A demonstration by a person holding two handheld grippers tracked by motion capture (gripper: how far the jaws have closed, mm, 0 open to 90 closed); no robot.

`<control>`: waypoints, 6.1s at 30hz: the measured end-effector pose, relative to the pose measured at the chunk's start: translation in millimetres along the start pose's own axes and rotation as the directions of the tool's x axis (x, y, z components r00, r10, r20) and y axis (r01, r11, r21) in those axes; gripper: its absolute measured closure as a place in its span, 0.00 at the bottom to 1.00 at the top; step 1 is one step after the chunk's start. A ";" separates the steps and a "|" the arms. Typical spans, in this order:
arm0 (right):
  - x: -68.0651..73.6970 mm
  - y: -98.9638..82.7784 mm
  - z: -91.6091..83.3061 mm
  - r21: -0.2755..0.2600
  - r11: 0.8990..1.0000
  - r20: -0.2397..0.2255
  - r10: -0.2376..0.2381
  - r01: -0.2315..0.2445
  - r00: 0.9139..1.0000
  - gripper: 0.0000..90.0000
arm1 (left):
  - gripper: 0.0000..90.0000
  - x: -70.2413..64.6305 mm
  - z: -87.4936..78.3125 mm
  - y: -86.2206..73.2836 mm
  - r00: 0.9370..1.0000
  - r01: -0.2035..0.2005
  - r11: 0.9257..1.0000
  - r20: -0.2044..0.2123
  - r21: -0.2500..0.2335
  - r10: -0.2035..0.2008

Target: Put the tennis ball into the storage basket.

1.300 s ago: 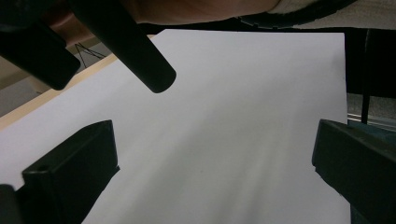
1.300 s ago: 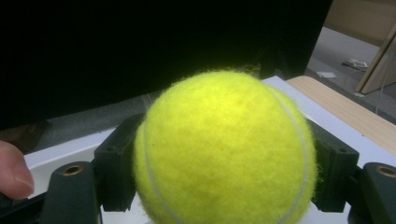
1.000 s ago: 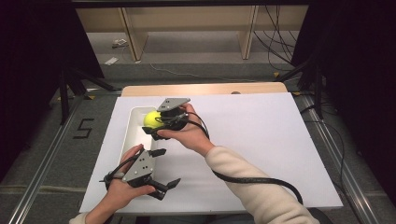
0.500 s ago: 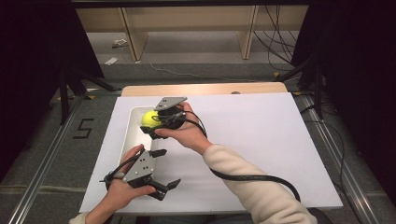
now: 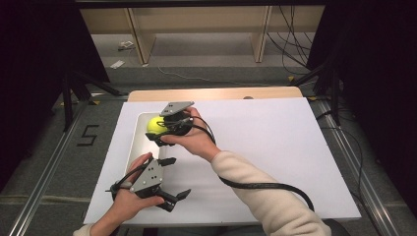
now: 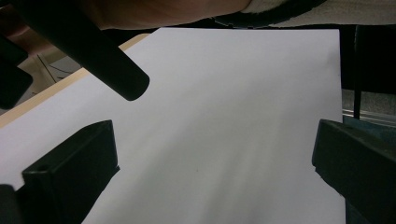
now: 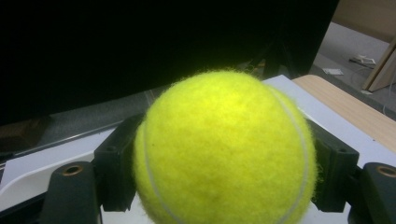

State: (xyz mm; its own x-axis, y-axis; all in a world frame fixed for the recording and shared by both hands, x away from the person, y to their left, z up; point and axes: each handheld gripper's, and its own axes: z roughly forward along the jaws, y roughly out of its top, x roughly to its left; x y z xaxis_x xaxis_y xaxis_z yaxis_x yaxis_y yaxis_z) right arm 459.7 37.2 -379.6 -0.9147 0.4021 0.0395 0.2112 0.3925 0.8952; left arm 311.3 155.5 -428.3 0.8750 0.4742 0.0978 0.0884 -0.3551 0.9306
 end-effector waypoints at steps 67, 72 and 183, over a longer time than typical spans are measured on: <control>6.0 7.1 28.5 0.030 1.000 -0.041 -0.009 0.011 0.999 0.29 | 0.00 -1.9 0.6 0.0 1.000 -0.007 1.000 0.009 0.003 0.007; 5.6 7.4 31.2 0.033 0.999 -0.044 -0.012 0.014 0.999 0.29 | 0.00 -1.9 0.7 -0.2 1.000 -0.007 1.000 0.011 0.004 0.007; 7.8 -3.6 73.5 0.116 0.992 -0.054 -0.040 0.046 0.998 0.17 | 0.00 -3.8 2.0 -1.2 1.000 -0.020 1.000 0.023 0.019 0.019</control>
State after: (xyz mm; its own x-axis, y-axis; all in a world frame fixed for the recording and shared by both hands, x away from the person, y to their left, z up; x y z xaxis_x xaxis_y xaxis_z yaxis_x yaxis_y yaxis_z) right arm 477.0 99.7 -415.1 -0.9397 0.3407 0.0282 0.2077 0.5034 0.8387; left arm 308.9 152.5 -430.5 0.8872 0.4487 0.1074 0.0805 -0.3798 0.9216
